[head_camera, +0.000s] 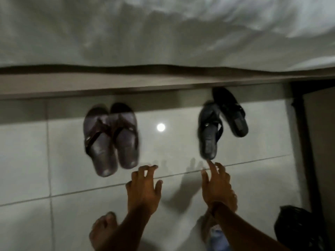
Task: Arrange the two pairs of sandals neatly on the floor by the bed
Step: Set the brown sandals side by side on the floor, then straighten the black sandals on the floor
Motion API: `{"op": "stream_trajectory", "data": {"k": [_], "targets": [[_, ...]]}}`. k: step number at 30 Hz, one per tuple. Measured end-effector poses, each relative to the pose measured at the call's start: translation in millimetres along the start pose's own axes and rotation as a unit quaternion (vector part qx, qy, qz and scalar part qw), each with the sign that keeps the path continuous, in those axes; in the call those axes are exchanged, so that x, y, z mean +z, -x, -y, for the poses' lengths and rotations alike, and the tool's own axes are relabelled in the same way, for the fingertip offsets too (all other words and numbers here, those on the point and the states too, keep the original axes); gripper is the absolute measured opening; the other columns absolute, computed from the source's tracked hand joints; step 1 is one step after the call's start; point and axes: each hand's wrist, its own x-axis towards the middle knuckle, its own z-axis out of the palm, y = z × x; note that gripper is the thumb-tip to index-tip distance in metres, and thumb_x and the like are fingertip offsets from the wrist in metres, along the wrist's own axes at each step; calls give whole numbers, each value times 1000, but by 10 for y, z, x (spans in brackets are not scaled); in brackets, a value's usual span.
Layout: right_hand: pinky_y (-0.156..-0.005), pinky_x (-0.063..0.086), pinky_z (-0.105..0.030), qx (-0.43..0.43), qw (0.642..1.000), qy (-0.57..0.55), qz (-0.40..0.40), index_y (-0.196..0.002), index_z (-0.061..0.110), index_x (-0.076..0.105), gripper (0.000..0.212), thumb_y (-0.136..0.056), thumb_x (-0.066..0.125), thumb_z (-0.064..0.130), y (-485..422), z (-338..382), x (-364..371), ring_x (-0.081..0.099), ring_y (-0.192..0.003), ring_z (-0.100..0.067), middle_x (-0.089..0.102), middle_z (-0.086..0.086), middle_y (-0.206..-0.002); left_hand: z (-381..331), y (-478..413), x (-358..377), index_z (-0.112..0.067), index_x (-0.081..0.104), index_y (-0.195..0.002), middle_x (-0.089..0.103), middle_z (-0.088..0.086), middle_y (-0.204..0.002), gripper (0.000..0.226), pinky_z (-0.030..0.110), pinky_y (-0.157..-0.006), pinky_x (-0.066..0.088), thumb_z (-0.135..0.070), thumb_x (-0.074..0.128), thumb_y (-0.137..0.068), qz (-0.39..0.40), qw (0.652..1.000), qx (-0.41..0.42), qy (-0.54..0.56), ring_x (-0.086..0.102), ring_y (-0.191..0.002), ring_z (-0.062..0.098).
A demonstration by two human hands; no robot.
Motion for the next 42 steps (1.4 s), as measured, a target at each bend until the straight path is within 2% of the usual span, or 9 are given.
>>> {"op": "stream_trajectory", "data": {"k": [2,6,9,11,14,19,24,37,42], "targets": [[-97,49,-56,11,999,-27,-43,-145,41,48,45,-100,49,47,-504,-348,-251,49,-129,-38,44,-4,-153,-466,-204,235,-40,41,-148,43,-9,-151,55,45,-102,44,-48,55,-95,32,999,25,6,41,-134,21],[-98,48,-57,-7,997,-16,-76,-146,26,50,45,-102,51,31,-1674,-836,-590,45,-130,-43,44,-13,-152,-1251,-784,826,-38,31,-155,34,-5,-156,65,44,-101,43,-46,58,-97,54,997,50,13,39,-136,23],[-99,47,-61,-80,995,20,-61,-153,26,41,51,-103,48,26,-2443,-1089,-661,39,-135,-45,36,-16,-158,-1655,-1160,1288,-41,21,-158,23,3,-158,75,51,-97,47,-43,61,-95,61,997,37,20,40,-132,33],[-96,49,-60,-115,992,32,-44,-158,31,34,55,-104,45,27,-2814,-1133,-624,39,-134,-45,31,-15,-161,-1797,-1324,1510,-44,18,-158,24,6,-153,73,54,-90,52,-45,58,-96,46,999,21,19,43,-124,38],[-84,50,-52,-158,985,52,-42,-160,36,26,58,-105,44,29,-3086,-1149,-499,45,-118,-41,37,-15,-150,-1937,-1438,1766,-46,12,-158,23,7,-147,83,57,-87,56,-38,64,-94,34,999,1,0,44,-121,39],[-83,53,-52,-134,989,14,-56,-158,36,30,57,-104,48,36,-2948,-1281,-320,49,-111,-39,43,-17,-142,-2091,-1523,1894,-49,10,-157,20,1,-144,88,57,-86,59,-30,68,-92,21,998,-25,48,46,-122,39],[-92,53,-51,-86,996,-19,-33,-160,41,24,62,-103,48,41,-2671,-1414,-234,47,-120,-34,41,-13,-142,-2400,-1639,1920,-46,13,-157,22,3,-145,90,58,-89,59,-27,70,-91,0,995,-46,85,44,-125,39],[-94,51,-51,-66,996,-43,-44,-160,40,26,61,-103,48,42,-2598,-1303,-208,46,-123,-36,42,-14,-143,-2556,-1669,1983,-48,13,-156,17,9,-150,99,58,-95,54,-31,79,-84,3,998,-43,45,40,-130,38],[-100,45,-62,-18,994,-25,-109,-157,39,30,55,-104,47,36,-2261,-1186,-285,37,-136,-43,31,-16,-159,-2330,-1433,1768,-48,29,-149,17,4,-153,76,54,-94,55,-47,72,-87,-35,995,-7,95,42,-131,36]]}}
